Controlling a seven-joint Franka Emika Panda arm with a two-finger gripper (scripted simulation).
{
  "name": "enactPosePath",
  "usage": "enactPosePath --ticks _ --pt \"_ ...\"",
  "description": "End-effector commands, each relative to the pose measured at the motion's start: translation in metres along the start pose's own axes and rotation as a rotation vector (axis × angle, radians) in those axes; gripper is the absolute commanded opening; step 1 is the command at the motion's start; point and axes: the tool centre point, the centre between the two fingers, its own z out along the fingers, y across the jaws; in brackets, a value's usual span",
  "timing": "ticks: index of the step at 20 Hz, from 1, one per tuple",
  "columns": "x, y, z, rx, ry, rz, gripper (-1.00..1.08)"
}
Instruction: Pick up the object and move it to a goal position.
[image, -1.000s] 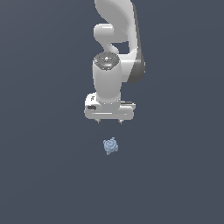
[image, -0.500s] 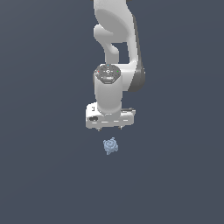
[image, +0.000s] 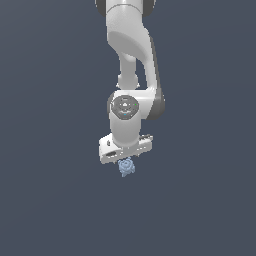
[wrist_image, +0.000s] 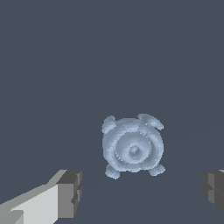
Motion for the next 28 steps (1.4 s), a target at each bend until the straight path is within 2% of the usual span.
enactPosePath --ticks 1,12,21,27,28 --pt "0.005 0.001 0.007 0.000 -0.001 -0.036 1.00" --pt "0.008 0.003 0.018 0.002 -0.004 -0.068 1.00" --pt "0.008 0.002 0.059 0.002 -0.003 -0.073 1.00" --pt "0.009 0.002 0.065 0.002 -0.003 -0.073 1.00" --pt "0.009 0.002 0.065 0.002 -0.003 -0.073 -1.00"
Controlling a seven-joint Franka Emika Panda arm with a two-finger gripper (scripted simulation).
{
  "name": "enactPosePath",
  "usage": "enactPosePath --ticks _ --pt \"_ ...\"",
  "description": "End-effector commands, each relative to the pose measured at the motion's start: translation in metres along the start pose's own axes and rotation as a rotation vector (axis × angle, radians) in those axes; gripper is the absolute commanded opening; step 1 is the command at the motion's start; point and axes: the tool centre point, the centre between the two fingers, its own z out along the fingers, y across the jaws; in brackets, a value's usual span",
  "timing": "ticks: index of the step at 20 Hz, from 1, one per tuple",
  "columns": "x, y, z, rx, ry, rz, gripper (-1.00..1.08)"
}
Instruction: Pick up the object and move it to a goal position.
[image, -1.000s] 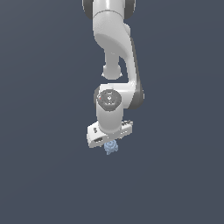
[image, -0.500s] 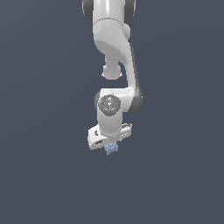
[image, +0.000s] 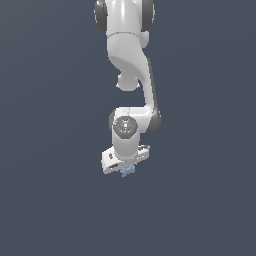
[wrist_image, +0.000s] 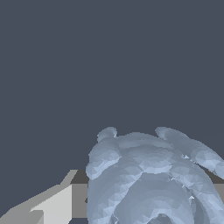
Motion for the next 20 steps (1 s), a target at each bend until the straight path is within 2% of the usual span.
enactPosePath --ticks 1,13,20 --pt "0.001 0.000 0.000 0.000 0.001 0.000 -1.00" --pt "0.000 0.000 -0.003 0.000 0.001 0.000 -1.00" --pt "0.000 -0.006 -0.031 0.000 0.001 0.000 -1.00"
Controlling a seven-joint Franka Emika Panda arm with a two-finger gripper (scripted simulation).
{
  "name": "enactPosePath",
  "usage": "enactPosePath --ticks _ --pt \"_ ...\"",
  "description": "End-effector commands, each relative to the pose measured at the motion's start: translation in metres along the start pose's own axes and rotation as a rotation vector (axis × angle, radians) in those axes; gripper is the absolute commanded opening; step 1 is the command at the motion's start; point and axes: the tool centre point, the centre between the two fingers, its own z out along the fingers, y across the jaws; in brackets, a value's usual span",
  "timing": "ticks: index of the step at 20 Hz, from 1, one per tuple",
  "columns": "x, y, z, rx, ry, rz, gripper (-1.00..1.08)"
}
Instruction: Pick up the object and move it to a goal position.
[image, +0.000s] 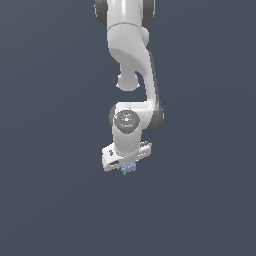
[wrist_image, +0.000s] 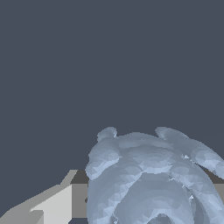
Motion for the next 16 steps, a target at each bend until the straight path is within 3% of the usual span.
enactPosePath --ticks 1,16 --pt "0.000 -0.003 -0.015 -0.001 0.002 0.000 -1.00" --pt "0.000 -0.034 -0.169 -0.001 0.001 -0.001 -1.00"
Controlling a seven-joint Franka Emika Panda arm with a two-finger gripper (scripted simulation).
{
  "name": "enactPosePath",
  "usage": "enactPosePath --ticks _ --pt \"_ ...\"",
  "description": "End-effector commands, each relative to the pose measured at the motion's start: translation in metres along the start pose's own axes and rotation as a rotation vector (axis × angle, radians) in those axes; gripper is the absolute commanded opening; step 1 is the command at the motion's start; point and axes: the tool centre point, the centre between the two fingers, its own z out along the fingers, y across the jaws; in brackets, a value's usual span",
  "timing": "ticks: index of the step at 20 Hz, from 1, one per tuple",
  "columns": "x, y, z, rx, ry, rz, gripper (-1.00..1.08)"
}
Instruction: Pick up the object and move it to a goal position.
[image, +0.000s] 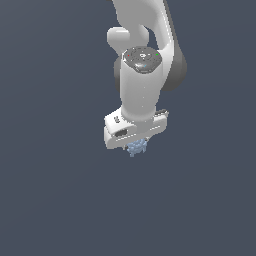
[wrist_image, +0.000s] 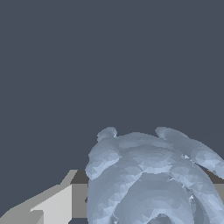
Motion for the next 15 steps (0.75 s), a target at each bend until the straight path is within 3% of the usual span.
enactPosePath --ticks 1,8,15 --pt "0.000 -0.005 -0.024 0.000 -0.001 0.000 -1.00" --pt "0.002 -0.013 -0.068 0.001 -0.001 0.000 -1.00" --pt "0.004 -0.014 -0.079 0.001 -0.001 0.000 -1.00"
